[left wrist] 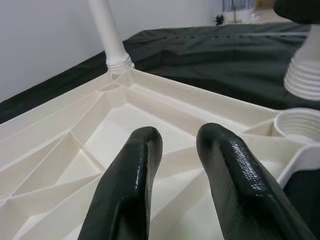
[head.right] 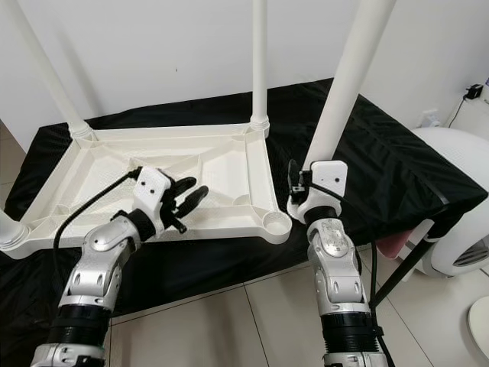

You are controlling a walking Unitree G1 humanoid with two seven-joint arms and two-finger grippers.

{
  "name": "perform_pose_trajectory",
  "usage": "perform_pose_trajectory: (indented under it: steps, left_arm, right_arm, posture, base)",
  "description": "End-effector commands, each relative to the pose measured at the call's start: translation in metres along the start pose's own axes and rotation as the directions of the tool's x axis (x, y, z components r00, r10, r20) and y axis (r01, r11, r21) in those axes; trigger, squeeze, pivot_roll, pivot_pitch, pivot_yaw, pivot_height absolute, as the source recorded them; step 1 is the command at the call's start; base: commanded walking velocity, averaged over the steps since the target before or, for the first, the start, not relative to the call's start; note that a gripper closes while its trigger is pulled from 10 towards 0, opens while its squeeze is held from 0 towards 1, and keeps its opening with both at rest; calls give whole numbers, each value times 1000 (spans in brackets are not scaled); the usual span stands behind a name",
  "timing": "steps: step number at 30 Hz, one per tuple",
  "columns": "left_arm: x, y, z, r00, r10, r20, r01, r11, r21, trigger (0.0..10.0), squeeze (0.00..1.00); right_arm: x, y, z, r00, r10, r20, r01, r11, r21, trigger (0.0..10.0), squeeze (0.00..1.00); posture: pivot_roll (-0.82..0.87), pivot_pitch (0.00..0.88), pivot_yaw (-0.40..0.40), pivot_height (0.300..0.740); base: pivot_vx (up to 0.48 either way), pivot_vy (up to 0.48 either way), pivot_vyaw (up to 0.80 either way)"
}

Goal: Building children table

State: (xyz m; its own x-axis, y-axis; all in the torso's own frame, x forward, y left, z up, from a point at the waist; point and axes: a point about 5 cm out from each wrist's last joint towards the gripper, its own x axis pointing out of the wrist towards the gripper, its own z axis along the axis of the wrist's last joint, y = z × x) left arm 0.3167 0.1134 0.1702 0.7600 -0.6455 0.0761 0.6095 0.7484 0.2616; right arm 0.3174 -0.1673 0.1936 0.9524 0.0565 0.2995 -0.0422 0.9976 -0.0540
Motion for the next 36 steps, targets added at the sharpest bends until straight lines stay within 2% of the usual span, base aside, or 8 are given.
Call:
perform_pose_trajectory:
  steps: [1,6,11,12,13,16,23,36]
  left_arm:
    - [-2,1,-1,999,53,-5,-53,998,25,10000,0]
    - [6,-16,-10,992,-100,-71,105,992,69,10000,0]
    - [10,-24,-13,984,-150,-94,158,984,81,10000,0]
    - [15,-35,-17,967,-224,-119,235,969,82,10000,0]
    - [15,-35,-17,967,-224,-119,235,969,82,10000,0]
    - [17,-46,-20,941,-309,-140,324,941,97,10000,0]
    - [21,-54,-24,916,-364,-170,385,915,116,10000,0]
    - [43,-44,-22,927,-301,-225,337,930,145,10000,0]
  right_arm:
    - [0,3,3,1000,5,24,-5,1000,4,10000,0]
    - [0,-3,5,1000,-7,26,8,1000,-7,10000,0]
    - [-1,-6,5,999,-17,29,18,1000,-14,10000,0]
    - [-3,-11,6,999,-33,32,34,999,-22,10000,0]
    - [-3,-11,6,999,-33,32,34,999,-22,10000,0]
    - [-4,-14,7,999,-44,33,45,999,-28,10000,0]
    - [-5,-15,7,998,-50,34,51,998,-33,10000,0]
    - [-6,-17,9,997,-67,34,68,997,-35,10000,0]
  posture:
    - [-101,12,68,740]
    - [-112,7,75,740]
    - [-115,7,77,740]
    - [-130,4,84,740]
    - [-130,4,84,740]
    - [-140,1,90,740]
    - [-145,4,95,740]
    - [-151,25,104,740]
  base:
    - [0,0,0]
    - [0,0,0]
    - [0,0,0]
    - [0,0,0]
    - [0,0,0]
    - [0,0,0]
    - [0,0,0]
    - [0,0,0]
